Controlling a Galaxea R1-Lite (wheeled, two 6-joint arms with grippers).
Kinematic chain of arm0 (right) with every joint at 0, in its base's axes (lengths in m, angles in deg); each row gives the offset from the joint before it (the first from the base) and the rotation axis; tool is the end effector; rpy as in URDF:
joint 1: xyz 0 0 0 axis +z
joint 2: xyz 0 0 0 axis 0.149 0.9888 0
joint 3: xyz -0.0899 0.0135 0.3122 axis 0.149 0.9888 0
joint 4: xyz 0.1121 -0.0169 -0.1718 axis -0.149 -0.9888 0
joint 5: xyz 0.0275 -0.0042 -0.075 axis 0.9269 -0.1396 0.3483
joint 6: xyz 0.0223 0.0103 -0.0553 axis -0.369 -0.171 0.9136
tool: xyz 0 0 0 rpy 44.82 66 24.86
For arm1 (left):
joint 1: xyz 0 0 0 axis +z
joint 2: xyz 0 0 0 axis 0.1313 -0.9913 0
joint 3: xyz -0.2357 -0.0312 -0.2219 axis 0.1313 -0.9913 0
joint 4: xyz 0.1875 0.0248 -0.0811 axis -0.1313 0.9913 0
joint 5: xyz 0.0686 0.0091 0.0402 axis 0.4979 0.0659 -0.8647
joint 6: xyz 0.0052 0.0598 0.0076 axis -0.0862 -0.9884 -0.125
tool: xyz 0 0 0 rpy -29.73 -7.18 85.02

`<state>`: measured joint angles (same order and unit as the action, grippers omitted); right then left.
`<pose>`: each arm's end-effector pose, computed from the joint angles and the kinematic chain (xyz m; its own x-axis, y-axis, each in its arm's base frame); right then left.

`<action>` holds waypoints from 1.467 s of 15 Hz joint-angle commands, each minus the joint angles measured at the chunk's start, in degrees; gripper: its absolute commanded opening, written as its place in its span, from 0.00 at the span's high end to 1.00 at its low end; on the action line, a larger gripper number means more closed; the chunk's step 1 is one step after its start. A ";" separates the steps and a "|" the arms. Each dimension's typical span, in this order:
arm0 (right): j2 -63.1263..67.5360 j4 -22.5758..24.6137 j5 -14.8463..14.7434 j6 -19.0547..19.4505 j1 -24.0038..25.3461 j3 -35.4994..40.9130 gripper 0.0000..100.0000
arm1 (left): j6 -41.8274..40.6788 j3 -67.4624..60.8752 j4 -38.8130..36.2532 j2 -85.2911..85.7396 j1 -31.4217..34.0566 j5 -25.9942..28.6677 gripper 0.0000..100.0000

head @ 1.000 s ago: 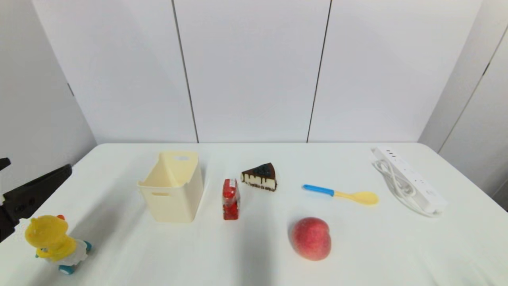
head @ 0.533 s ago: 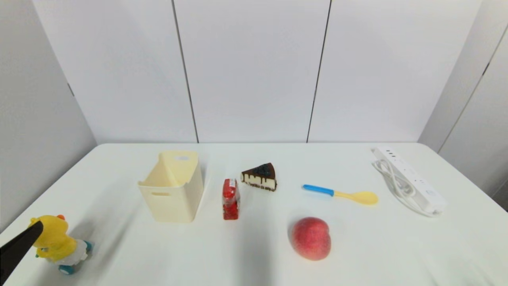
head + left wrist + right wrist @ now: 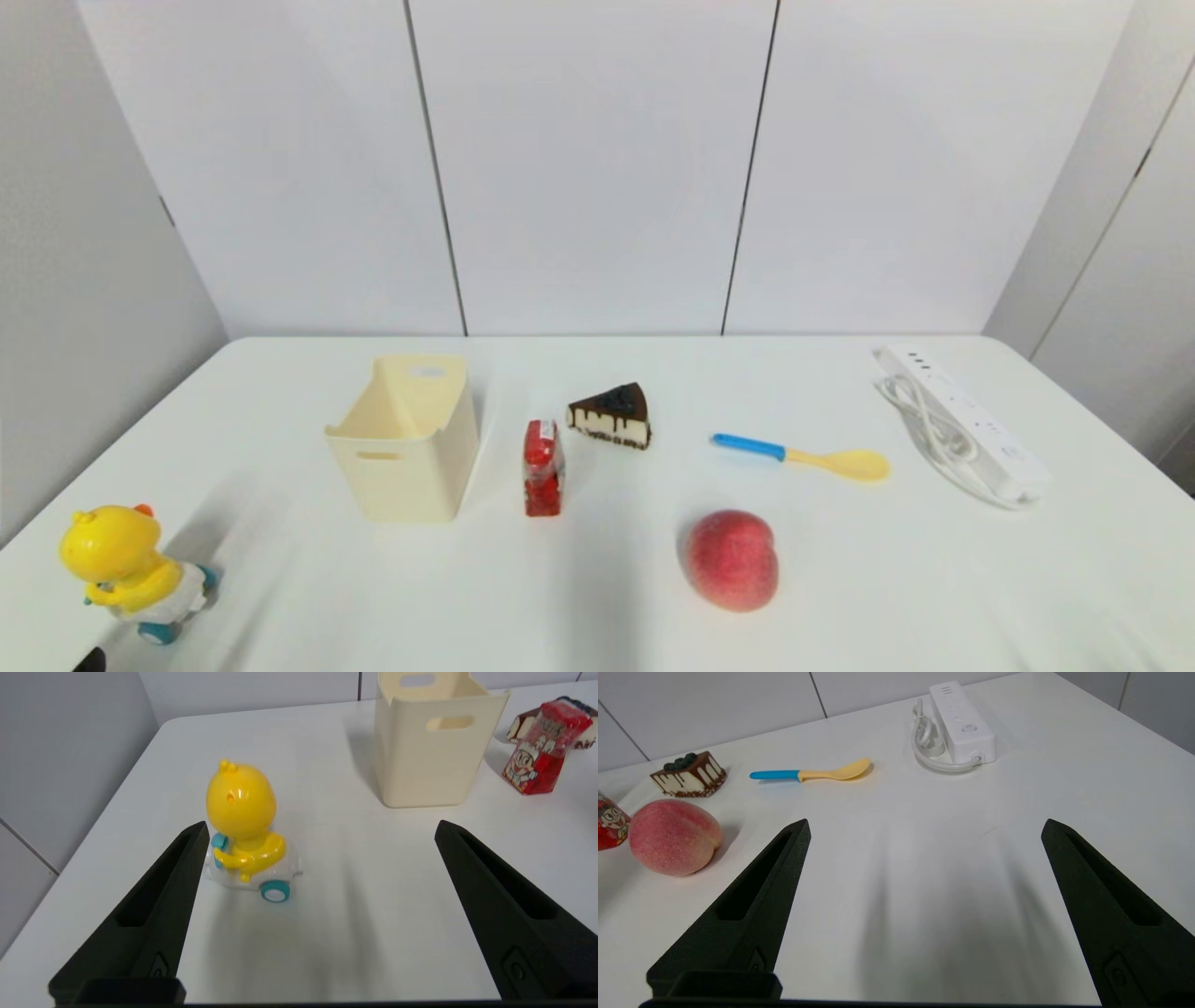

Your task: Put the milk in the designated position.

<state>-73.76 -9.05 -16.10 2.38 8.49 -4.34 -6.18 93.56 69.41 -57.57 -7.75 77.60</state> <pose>0.0067 -0.0035 0.0741 0.9984 -0.0564 -0.0098 0.0572 0.9789 0.1962 0.0262 -0.0022 0.1192 0.9976 -0.0386 -0.0570 0.0441 0.9941 0.0990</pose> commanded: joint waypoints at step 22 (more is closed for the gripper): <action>0.09 -0.04 -0.01 -0.08 -0.01 0.00 0.00 | 6.43 -5.80 4.86 14.54 0.30 -1.84 0.00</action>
<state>-73.76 -9.07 -16.08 2.35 8.52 -4.34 0.23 87.76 74.31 -42.93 -7.47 75.75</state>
